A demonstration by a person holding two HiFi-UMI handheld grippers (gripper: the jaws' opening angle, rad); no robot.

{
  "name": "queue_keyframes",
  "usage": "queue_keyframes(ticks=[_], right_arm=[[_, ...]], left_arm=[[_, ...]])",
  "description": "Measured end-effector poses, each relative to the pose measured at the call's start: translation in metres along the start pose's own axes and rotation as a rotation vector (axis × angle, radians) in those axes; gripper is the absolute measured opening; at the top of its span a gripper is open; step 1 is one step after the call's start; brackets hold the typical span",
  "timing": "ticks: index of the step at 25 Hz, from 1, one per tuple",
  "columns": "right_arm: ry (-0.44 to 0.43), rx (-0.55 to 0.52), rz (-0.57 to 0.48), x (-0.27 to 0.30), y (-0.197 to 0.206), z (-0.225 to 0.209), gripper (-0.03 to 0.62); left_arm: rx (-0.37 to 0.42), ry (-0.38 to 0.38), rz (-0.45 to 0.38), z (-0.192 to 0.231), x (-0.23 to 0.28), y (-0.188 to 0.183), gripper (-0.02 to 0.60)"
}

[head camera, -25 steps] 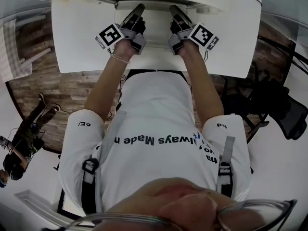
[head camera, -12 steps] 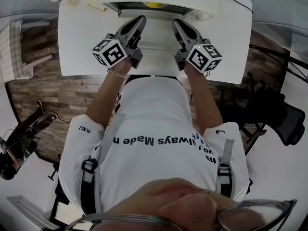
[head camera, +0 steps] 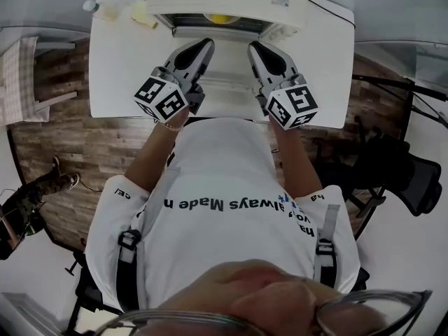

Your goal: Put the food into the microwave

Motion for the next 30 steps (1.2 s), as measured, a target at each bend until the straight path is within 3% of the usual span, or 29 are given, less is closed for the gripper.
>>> queue_keyframes(ticks=[10,16,30], right_arm=[[0.016,-0.163,-0.062,-0.038,-0.044,0.034,0.028],[0.013,-0.213,-0.089,-0.053,-0.069,0.049,0.028],[0.019,-0.252,-0.126,-0.080,-0.098,0.070,0.028]], left_arm=[[0.192,0.009,-0.024,-0.052,-0.008,-0.036,0.017],[0.263,0.002,-0.046,-0.075,-0.014,-0.056,0.017],[0.309,0.025,-0.057,-0.110,-0.022,-0.072,0.017]])
Point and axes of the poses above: the fingertips, and each gripper's own axes: x forward along the fingers, z to its left, y out of its underside, the point moved 4 cm from there along -x, backward along the fingers, and after that the axes turned 6 degrees about y, right-handed, at the moved point
